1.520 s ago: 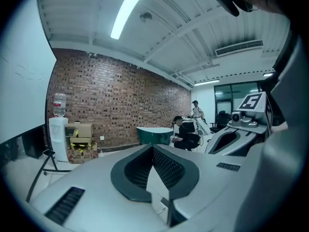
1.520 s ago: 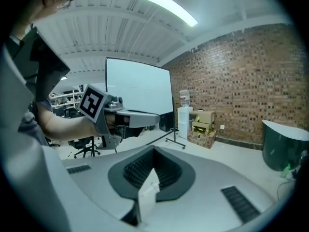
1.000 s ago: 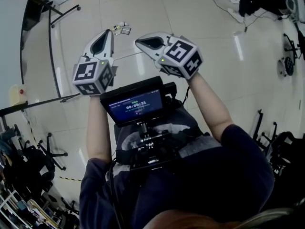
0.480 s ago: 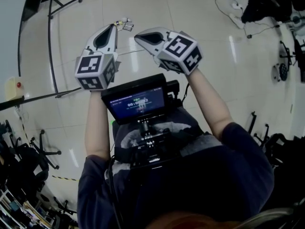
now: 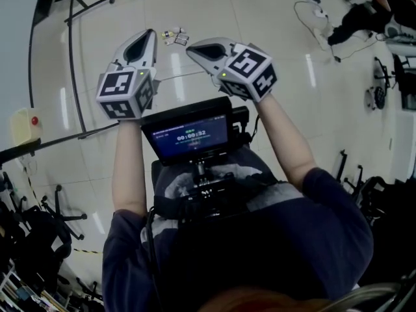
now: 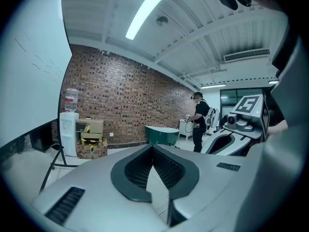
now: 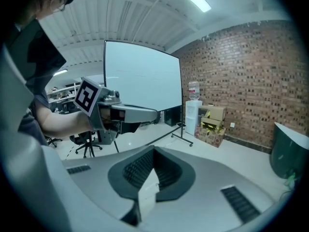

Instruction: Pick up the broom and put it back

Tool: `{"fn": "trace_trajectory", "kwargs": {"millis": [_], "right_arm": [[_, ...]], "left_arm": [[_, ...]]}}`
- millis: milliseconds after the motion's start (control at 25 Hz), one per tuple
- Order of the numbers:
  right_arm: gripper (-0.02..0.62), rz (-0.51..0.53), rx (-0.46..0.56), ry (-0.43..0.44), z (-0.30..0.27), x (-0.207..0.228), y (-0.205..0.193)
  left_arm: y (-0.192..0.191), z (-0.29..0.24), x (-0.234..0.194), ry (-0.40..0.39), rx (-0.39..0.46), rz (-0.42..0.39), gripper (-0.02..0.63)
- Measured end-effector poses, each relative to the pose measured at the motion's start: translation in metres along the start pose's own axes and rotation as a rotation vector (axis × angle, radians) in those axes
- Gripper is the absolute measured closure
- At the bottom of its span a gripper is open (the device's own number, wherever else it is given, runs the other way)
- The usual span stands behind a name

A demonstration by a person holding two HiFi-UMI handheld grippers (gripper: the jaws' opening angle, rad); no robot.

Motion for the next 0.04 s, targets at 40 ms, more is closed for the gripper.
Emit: {"fn": "trace_trajectory", "kwargs": {"millis": [40], "right_arm": [[0.586, 0.0, -0.002, 0.0, -0.0104, -0.0038, 0.0051]], "left_arm": [[0.0022, 0.005, -0.0125, 0.0, 0.006, 0.0, 0.601]]}}
Point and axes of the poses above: the fingertips, and each gripper's own axes: z backward along the fingers, x to its right, y out of its top, the point moved 9 cm from there along z, backward along the fingers, and after that the axes turned 2 degrees about z, right-handed, at the moved point
